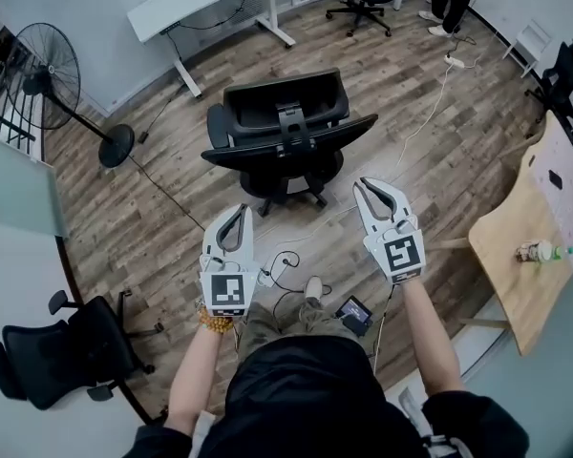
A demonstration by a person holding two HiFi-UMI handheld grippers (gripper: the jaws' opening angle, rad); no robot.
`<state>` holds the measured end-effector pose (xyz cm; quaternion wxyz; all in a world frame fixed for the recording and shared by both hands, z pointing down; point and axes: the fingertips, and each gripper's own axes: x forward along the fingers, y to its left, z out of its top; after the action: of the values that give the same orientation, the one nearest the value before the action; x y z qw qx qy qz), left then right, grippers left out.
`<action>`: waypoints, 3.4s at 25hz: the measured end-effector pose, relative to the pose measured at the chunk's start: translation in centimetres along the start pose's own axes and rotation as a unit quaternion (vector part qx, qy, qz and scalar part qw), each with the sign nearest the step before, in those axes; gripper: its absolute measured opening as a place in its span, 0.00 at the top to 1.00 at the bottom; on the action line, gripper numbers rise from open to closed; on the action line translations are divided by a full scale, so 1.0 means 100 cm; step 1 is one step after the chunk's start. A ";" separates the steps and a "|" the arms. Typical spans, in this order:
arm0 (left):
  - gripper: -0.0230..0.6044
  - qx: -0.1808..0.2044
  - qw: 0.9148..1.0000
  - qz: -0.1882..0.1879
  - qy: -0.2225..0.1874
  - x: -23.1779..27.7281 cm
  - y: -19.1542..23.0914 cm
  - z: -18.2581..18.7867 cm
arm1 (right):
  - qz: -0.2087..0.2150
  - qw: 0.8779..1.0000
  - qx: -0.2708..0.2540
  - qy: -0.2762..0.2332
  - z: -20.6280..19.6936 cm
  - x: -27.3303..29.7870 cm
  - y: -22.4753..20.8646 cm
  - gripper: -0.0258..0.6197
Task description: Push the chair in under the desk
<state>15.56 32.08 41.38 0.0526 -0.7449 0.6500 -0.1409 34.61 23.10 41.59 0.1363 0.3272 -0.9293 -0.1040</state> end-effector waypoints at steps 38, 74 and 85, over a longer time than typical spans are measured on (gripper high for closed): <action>0.64 0.279 0.894 -0.274 0.218 0.177 0.058 -0.164 | 0.323 0.834 -0.384 0.228 -0.135 0.189 -0.033 0.67; 0.70 0.343 0.808 -0.327 0.350 0.192 0.082 -0.205 | 0.308 0.865 -0.278 0.281 -0.134 0.199 -0.003 0.76; 0.78 0.350 0.802 -0.361 0.322 0.196 0.065 -0.218 | 0.265 0.848 -0.359 0.284 -0.147 0.199 -0.004 0.74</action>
<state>5.58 14.11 63.31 0.0426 -0.7686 0.2197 -0.5994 24.69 8.65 59.04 0.5248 0.0115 -0.7993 -0.2926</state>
